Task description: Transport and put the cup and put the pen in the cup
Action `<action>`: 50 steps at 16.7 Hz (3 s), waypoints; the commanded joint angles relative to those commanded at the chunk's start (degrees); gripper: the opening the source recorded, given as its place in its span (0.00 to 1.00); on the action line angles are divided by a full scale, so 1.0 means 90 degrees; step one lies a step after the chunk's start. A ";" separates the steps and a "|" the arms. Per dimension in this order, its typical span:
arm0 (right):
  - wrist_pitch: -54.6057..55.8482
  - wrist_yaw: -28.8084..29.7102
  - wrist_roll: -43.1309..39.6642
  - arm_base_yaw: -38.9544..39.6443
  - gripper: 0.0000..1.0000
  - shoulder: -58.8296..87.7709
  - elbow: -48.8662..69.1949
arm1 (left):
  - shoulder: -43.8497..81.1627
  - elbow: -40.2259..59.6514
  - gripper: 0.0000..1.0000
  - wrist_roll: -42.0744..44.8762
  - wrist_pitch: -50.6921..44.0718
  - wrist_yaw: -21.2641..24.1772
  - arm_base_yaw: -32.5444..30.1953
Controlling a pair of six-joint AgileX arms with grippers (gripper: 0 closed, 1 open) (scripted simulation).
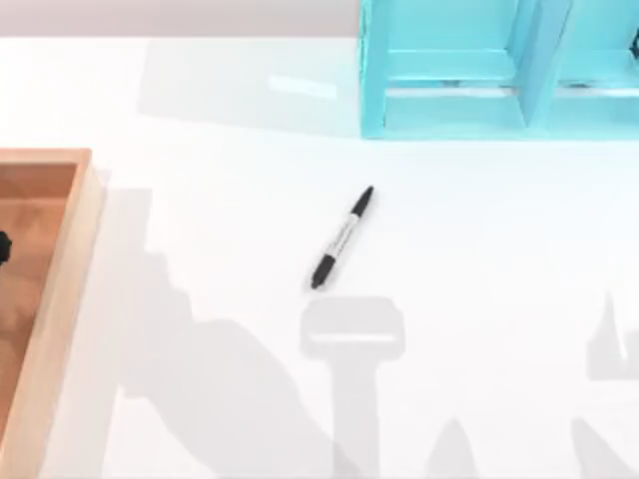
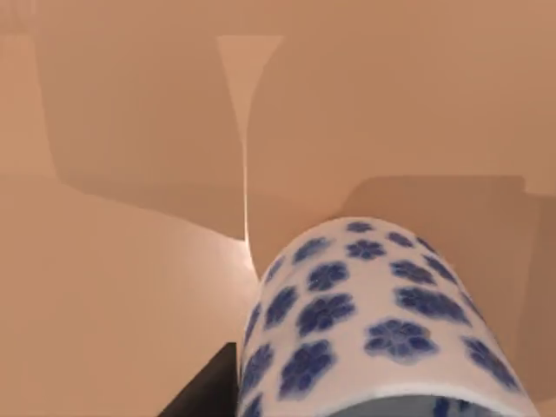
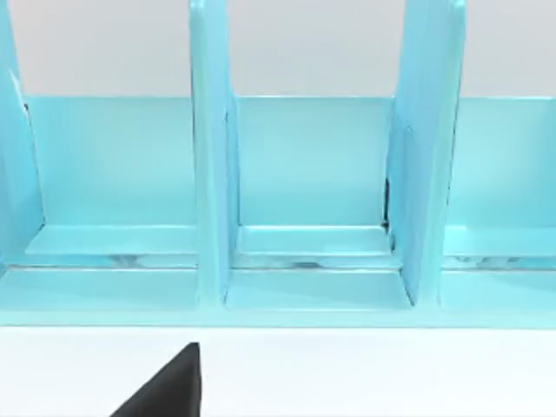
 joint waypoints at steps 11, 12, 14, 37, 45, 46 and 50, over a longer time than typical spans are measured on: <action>0.0000 0.0000 0.0000 0.0000 1.00 0.0000 0.0000 | 0.0000 0.0000 0.00 0.0000 0.0000 0.0000 0.0000; 0.0000 0.0000 0.0000 0.0000 1.00 0.0000 0.0000 | 0.0000 0.0000 0.00 0.0000 0.0000 0.0000 0.0000; 0.0000 0.0000 0.0000 0.0000 1.00 0.0000 0.0000 | 0.0000 0.0000 0.00 0.0000 0.0000 0.0000 0.0000; 0.0000 0.0000 0.0000 0.0000 1.00 0.0000 0.0000 | -0.0590 0.3131 0.00 -0.2956 -0.3713 0.0014 -0.2964; 0.0000 0.0000 0.0000 0.0000 1.00 0.0000 0.0000 | -0.0122 0.3124 0.00 -0.3214 -0.3278 0.0015 -0.3216; 0.0000 0.0000 0.0000 0.0000 1.00 0.0000 0.0000 | 0.0089 0.3128 0.00 -0.3306 -0.3068 0.0011 -0.3318; 0.0000 0.0000 0.0000 0.0000 1.00 0.0000 0.0000 | 0.0922 0.3123 0.00 -0.3703 -0.2198 0.0001 -0.3741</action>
